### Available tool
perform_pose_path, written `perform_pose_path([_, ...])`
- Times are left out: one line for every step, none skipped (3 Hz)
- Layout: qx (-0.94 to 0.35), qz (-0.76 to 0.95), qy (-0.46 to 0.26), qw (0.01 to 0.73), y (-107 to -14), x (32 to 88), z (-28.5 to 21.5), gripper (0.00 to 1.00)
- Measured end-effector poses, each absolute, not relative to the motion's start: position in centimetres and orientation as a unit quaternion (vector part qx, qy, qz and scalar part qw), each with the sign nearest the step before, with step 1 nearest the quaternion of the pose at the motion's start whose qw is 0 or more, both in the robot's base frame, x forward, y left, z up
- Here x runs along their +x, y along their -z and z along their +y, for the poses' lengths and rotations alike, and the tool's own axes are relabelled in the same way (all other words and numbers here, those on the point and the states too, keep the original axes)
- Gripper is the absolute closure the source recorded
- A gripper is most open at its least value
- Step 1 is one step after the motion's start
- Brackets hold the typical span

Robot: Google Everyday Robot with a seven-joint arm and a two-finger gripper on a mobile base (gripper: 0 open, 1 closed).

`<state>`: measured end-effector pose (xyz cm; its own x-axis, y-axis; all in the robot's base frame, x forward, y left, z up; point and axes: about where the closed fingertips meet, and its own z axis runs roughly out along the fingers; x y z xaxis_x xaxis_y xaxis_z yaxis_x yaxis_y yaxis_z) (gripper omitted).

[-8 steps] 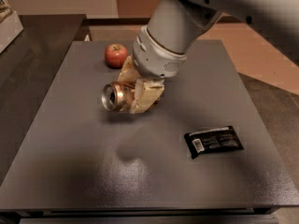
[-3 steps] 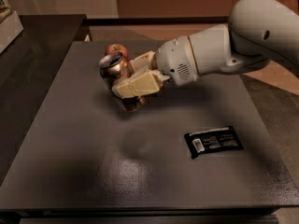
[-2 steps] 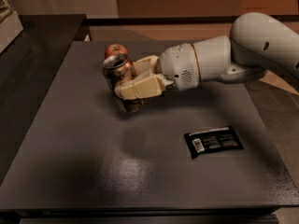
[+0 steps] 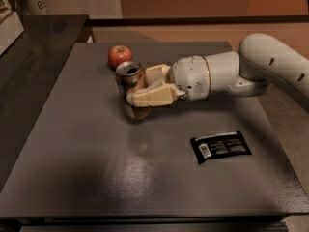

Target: Place orange can upright

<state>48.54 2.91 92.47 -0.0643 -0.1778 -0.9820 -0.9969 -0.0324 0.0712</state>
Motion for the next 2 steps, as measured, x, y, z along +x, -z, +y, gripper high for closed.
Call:
perform_pose_path([-0.529, 0.542, -0.489, 0.433, -91.57, 48.94, 2.35, 1.0])
perform_pose_path([-0.529, 0.535, -0.493, 0.437, -90.72, 49.24, 1.75, 1.0])
